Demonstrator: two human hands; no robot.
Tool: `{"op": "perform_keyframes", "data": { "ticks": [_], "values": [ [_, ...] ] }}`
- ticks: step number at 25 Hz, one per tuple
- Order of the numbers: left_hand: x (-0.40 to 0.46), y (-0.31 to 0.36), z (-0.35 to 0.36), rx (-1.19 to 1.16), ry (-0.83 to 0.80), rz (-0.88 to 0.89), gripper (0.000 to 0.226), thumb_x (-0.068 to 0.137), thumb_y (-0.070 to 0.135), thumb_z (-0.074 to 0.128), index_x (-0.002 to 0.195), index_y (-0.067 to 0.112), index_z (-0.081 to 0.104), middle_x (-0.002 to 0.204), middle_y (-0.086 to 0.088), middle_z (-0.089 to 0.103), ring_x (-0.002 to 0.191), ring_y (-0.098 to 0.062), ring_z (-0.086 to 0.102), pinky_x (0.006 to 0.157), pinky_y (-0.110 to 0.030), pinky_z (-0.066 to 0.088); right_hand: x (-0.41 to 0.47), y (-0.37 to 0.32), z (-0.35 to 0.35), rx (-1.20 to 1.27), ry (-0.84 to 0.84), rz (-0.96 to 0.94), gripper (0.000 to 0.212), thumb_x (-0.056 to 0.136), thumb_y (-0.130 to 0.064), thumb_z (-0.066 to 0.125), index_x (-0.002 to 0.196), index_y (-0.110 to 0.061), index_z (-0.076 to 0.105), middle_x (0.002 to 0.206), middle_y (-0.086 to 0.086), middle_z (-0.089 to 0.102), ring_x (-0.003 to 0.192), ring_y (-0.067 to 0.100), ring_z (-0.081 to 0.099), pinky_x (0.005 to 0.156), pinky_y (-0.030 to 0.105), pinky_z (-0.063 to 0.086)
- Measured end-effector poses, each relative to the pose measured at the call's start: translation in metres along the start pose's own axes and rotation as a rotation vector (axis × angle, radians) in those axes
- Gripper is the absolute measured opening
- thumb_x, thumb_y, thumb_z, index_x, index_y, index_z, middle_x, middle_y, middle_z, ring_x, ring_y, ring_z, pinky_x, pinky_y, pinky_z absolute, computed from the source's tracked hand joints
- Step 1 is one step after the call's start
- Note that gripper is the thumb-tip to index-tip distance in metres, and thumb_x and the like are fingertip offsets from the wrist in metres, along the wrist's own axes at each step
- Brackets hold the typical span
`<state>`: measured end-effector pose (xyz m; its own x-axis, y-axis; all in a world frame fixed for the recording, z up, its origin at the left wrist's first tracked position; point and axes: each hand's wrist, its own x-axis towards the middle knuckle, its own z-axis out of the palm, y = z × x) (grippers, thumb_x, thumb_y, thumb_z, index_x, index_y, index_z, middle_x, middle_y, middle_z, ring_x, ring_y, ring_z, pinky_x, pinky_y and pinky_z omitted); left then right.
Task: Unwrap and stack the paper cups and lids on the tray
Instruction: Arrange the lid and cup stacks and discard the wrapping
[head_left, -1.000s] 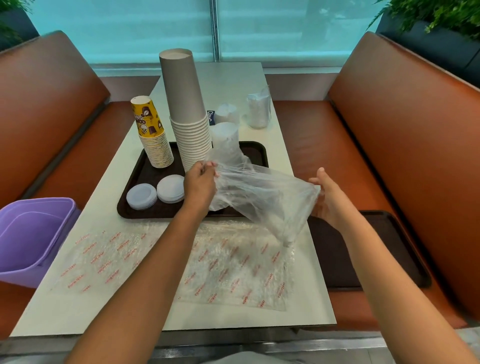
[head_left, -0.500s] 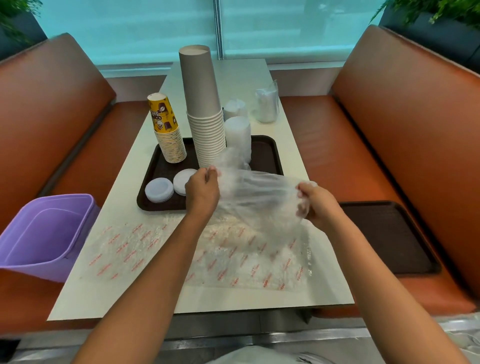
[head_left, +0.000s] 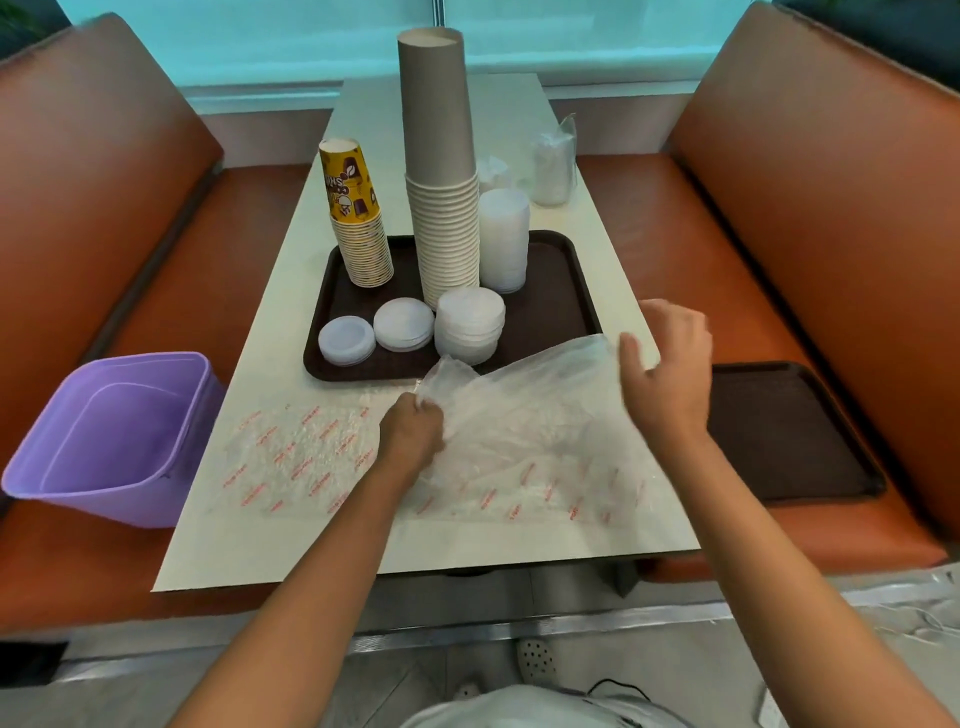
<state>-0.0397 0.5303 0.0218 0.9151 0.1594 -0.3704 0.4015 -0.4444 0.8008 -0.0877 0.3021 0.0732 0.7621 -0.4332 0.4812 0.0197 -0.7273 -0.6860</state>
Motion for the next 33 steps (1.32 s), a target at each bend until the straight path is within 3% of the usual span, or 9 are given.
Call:
{"op": "perform_keyframes", "data": {
  "ticks": [2,7,9,11,14,18,23,29,33],
  "values": [
    [-0.002,-0.008,0.003,-0.02,-0.03,-0.04,0.012,0.093,0.017,0.043,0.082,0.011,0.044,0.09,-0.018,0.055,0.066,-0.027,0.056,0.049,-0.025,0.038,-0.027,-0.015,0.024,-0.113,-0.381,-0.27,0.045,0.089,-0.038,0.038,0.123,-0.018,0.06,0.128,0.01,0.055,0.121,0.023,0.046,0.103,0.033,0.028],
    [-0.002,-0.018,-0.009,0.008,0.034,-0.073,0.009,0.091,0.016,0.048,0.093,0.008,0.049,0.111,-0.019,0.059,0.092,-0.031,0.052,0.077,-0.034,0.04,-0.092,0.011,0.06,-0.626,-1.05,-0.075,0.057,0.097,-0.054,0.029,0.149,-0.043,0.008,0.16,-0.003,-0.007,0.146,0.028,-0.011,0.111,0.062,-0.004],
    [-0.007,-0.02,-0.018,0.147,0.22,-0.001,0.014,0.089,0.017,0.052,0.101,0.008,0.051,0.115,-0.017,0.056,0.094,-0.031,0.05,0.08,-0.035,0.039,-0.098,0.018,0.06,-0.61,-1.027,-0.034,0.06,0.096,-0.056,0.03,0.148,-0.044,0.004,0.16,-0.003,-0.011,0.145,0.031,-0.013,0.11,0.064,-0.002],
    [-0.011,-0.018,-0.014,0.395,0.499,0.477,0.023,0.084,0.011,0.059,0.107,0.009,0.057,0.113,-0.016,0.054,0.098,-0.032,0.052,0.081,-0.04,0.042,-0.102,0.022,0.061,-0.633,-0.999,-0.035,0.061,0.095,-0.057,0.029,0.149,-0.044,0.004,0.16,-0.002,-0.012,0.145,0.032,-0.014,0.11,0.064,-0.003],
    [-0.008,-0.011,0.009,0.62,0.188,1.017,0.024,0.086,0.01,0.057,0.109,0.013,0.063,0.115,-0.01,0.058,0.105,-0.03,0.057,0.091,-0.043,0.039,-0.105,0.019,0.063,-0.724,-0.948,-0.06,0.067,0.088,-0.065,0.021,0.149,-0.039,0.013,0.16,0.005,-0.003,0.144,0.037,-0.011,0.104,0.066,-0.015],
    [0.001,-0.039,0.028,0.989,-0.277,0.723,0.062,0.09,0.059,0.034,0.145,0.031,0.03,0.154,0.006,0.022,0.145,-0.016,0.01,0.114,-0.056,0.0,-0.09,0.01,0.069,-0.642,-0.709,-0.256,0.064,0.083,-0.052,0.02,0.121,-0.022,0.062,0.142,0.012,0.046,0.14,0.037,0.029,0.109,0.058,-0.004],
    [0.016,-0.052,0.029,1.033,-0.235,0.59,0.1,0.065,0.09,0.018,0.149,0.039,0.005,0.159,0.009,-0.006,0.146,-0.016,-0.01,0.108,-0.061,-0.013,-0.085,0.048,0.07,-0.612,-0.798,0.083,0.057,0.095,-0.058,0.023,0.149,-0.041,0.013,0.16,-0.006,0.001,0.146,0.026,-0.009,0.111,0.058,-0.012],
    [0.028,-0.047,0.001,1.028,-0.087,0.379,0.071,0.092,0.064,0.019,0.151,0.027,0.004,0.16,0.004,-0.003,0.146,-0.022,-0.006,0.108,-0.066,-0.008,-0.076,0.054,0.063,-0.753,-0.677,0.212,0.082,0.088,-0.067,0.012,0.152,-0.017,0.002,0.16,0.008,-0.006,0.146,0.028,-0.013,0.111,0.055,-0.016],
    [0.012,-0.027,0.014,0.805,0.125,0.742,0.056,0.092,0.045,0.037,0.138,0.015,0.044,0.147,-0.011,0.036,0.14,-0.031,0.025,0.11,-0.06,0.008,-0.08,0.029,0.072,-0.544,-0.589,-0.141,0.077,0.083,-0.052,0.003,0.149,-0.021,0.028,0.158,0.008,0.017,0.147,0.03,0.005,0.113,0.05,-0.013]
  ]
}}
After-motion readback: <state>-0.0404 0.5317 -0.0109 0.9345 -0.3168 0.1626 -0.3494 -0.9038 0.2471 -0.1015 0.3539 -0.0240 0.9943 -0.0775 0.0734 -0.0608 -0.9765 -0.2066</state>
